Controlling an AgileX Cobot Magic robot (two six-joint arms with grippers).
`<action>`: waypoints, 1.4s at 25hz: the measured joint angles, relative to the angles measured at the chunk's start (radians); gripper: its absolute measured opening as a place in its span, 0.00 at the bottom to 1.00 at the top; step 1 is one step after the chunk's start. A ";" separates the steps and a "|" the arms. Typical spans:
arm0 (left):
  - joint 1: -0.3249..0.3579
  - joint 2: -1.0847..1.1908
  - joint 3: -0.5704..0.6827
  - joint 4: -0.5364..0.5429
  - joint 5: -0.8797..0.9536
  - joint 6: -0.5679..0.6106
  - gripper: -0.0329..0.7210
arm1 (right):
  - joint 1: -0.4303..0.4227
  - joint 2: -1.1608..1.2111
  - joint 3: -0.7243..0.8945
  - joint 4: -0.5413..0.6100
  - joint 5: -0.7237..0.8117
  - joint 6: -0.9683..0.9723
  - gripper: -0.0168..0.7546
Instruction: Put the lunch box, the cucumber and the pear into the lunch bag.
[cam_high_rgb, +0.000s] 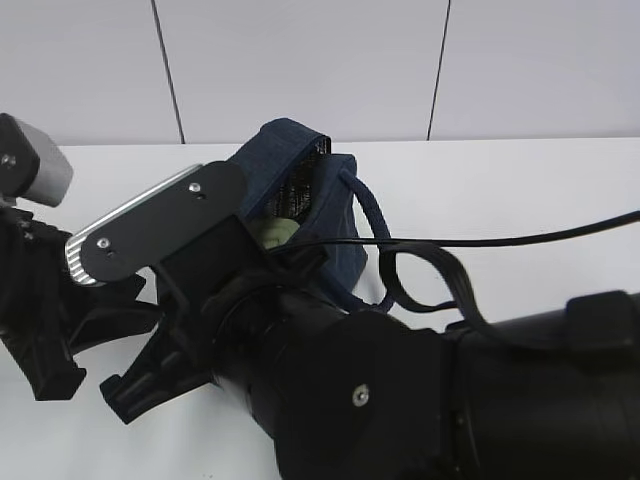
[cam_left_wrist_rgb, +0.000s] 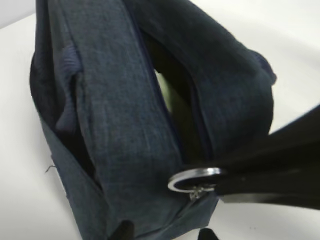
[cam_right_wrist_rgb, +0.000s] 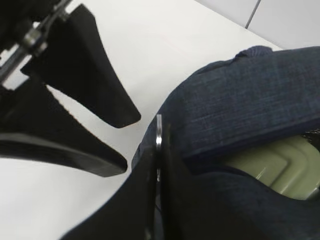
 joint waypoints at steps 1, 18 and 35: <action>0.000 0.001 0.016 -0.036 -0.015 0.049 0.36 | -0.001 0.000 -0.001 0.001 0.000 0.000 0.02; 0.000 0.184 0.033 -0.305 -0.083 0.447 0.36 | -0.001 0.000 -0.028 0.006 0.007 0.000 0.02; 0.000 0.192 0.033 -0.455 -0.166 0.472 0.36 | -0.004 0.002 -0.047 0.007 0.037 -0.016 0.02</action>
